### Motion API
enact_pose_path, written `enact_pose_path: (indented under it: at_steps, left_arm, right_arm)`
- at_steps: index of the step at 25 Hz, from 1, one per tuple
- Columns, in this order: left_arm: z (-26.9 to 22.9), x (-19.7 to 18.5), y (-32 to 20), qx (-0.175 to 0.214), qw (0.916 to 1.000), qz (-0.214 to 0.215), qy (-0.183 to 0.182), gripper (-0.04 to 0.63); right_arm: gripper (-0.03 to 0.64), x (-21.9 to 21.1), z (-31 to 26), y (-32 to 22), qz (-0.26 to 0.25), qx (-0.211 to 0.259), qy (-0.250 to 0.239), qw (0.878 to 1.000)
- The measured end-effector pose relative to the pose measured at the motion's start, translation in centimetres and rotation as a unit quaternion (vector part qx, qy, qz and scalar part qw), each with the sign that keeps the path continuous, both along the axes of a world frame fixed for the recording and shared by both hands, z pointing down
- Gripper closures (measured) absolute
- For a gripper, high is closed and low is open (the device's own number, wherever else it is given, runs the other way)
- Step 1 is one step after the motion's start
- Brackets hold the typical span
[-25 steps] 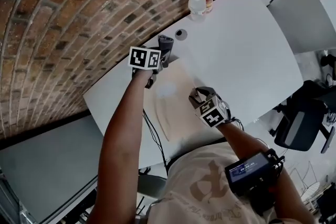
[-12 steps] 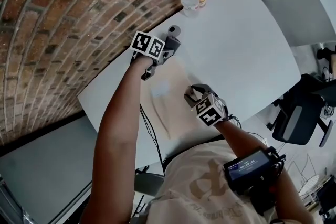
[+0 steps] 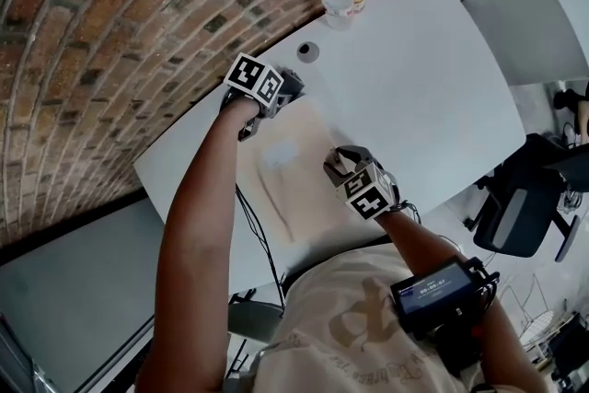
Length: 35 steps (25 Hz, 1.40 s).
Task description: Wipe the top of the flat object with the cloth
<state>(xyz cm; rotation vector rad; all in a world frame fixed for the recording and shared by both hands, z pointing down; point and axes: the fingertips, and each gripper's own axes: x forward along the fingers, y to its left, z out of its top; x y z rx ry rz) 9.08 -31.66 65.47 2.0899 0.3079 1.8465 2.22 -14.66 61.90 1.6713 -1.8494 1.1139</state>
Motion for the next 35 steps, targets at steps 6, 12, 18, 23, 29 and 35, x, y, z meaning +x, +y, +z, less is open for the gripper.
enact_pose_path:
  at_steps: [6, 12, 18, 23, 29, 35]
  left_arm:
    - [-0.2, -4.5, -2.8, 0.015, 0.9988, -0.041, -0.021, 0.479]
    - [0.0, -9.5, -5.7, 0.046, 0.9945, -0.09, -0.025, 0.477]
    - [-0.1, -12.5, -5.0, 0.055, 0.9903, -0.127, -0.004, 0.477]
    - [-0.2, -14.4, -3.4, 0.055, 0.99, -0.13, 0.001, 0.477]
    - [-0.3, -18.3, -3.3, 0.071, 0.986, -0.15, -0.01, 0.476]
    - [-2.2, -21.6, -4.0, 0.098, 0.969, -0.224, 0.035, 0.476]
  right_arm:
    - [0.437, -0.1, -0.1, 0.0, -0.003, -0.003, 0.003, 1.0]
    - [0.437, -0.2, 0.1, 0.1, -0.009, -0.007, 0.003, 1.0]
    - [0.44, -0.9, 0.0, 0.9, -0.026, -0.012, 0.012, 1.0]
    - [0.445, -1.5, 0.0, 2.5, -0.03, -0.018, 0.021, 0.999]
    - [0.449, -1.8, 0.0, 3.7, -0.025, -0.02, 0.026, 0.999]
    - [0.451, -2.2, 0.0, 4.9, -0.016, -0.011, 0.01, 1.0]
